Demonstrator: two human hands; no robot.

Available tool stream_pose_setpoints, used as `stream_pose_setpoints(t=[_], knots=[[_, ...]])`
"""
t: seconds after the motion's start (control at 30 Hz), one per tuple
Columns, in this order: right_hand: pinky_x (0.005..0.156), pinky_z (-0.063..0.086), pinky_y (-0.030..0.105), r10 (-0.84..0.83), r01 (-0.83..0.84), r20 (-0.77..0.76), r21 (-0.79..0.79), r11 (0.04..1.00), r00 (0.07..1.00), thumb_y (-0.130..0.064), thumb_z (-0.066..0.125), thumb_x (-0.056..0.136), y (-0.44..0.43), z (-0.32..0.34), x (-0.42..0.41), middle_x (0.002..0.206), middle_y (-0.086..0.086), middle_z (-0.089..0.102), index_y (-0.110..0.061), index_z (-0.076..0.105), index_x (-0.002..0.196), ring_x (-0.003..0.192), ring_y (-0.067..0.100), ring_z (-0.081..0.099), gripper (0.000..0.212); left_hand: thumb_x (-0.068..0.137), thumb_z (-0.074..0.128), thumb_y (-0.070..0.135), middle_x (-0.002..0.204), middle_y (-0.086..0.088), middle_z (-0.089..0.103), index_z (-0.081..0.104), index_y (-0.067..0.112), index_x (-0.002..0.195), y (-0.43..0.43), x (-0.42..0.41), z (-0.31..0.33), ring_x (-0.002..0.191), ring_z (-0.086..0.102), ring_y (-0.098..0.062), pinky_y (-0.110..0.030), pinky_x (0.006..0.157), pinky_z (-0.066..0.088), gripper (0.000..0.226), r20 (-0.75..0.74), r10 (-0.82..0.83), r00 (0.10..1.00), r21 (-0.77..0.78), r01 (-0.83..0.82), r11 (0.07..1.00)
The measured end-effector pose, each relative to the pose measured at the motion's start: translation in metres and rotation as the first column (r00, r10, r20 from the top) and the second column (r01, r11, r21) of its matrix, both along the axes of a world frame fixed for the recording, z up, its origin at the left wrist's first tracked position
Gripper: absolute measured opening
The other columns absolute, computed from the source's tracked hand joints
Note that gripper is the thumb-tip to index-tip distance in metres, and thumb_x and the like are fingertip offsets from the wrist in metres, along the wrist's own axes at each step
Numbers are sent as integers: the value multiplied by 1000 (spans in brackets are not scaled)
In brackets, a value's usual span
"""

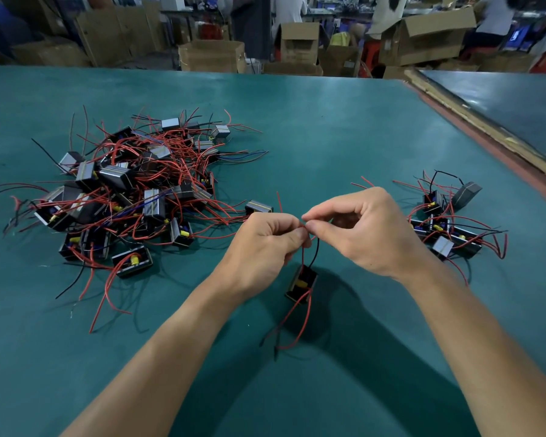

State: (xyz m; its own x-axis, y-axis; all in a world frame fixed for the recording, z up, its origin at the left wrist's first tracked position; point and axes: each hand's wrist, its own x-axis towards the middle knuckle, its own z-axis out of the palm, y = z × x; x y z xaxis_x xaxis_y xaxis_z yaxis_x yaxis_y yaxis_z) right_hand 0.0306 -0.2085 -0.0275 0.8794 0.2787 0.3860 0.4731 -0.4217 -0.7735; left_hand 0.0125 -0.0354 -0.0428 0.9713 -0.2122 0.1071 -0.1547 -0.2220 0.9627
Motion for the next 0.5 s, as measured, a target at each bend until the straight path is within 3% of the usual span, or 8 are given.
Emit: stream_pose_setpoints(t=[0.13,0.27,0.43,0.5], knots=[[54,49,31,36,-30,43,-132,991,998,-23,69,82,-3,2,0,67,-16,71,-26,77,77,57,21,61,10,96,57,9,49,6,43,64,19,64,0,1,-3,53,35,-17,-33,57,28,34,15,2,1000,51,-2,999],[52,37,15,59,-48,51,-206,977,997,-19,70,86,-6,2,0,59,-20,63,-25,74,71,51,3,51,17,95,58,12,50,6,43,65,18,66,1,2,-4,54,35,-17,-34,58,29,31,35,-4,999,67,2,998],[49,32,14,21,-21,-1,-192,981,1000,-18,67,83,-1,1,-2,50,-12,52,-19,66,66,46,5,41,18,88,58,33,60,-14,48,67,17,71,3,2,-7,57,35,-16,-42,56,38,25,171,-6,985,242,-36,970],[49,32,17,6,-18,-61,-201,979,998,-16,65,82,-1,2,-1,48,-10,49,-17,64,64,46,5,39,18,89,60,33,58,-13,44,63,13,70,2,1,-8,54,31,-14,-36,51,34,27,275,-20,961,314,-70,947]])
